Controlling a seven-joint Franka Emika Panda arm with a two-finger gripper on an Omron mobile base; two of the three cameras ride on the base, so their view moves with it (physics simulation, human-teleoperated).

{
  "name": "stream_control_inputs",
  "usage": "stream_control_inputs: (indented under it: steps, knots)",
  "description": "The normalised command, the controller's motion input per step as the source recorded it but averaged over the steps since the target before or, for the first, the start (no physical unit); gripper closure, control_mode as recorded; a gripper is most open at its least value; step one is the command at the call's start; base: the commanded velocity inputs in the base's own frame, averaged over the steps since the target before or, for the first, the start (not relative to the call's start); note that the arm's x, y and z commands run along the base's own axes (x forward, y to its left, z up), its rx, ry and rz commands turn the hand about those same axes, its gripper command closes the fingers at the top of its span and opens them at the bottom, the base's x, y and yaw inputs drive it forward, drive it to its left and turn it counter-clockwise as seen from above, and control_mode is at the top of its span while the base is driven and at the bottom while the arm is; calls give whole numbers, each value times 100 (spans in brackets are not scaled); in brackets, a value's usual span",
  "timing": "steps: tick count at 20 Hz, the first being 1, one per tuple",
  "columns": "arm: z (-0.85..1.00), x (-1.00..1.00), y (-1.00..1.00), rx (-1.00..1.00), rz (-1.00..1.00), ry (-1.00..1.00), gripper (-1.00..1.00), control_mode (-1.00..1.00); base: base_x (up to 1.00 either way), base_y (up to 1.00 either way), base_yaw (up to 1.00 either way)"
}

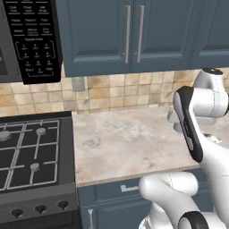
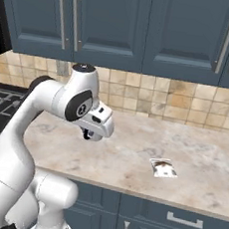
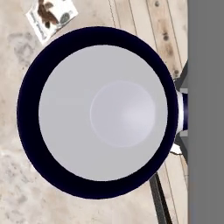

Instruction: Pick the mug from the counter and place it inside the microwave. Then close the microwave.

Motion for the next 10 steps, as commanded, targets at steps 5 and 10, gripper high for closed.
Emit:
stream_control_inputs:
  steps: [5, 10]
  knots:
    - [44, -41, 16, 0, 0, -17, 100, -100, 0, 0, 0]
    - [25, -51, 14, 0, 0, -10, 100, -100, 0, 0, 0]
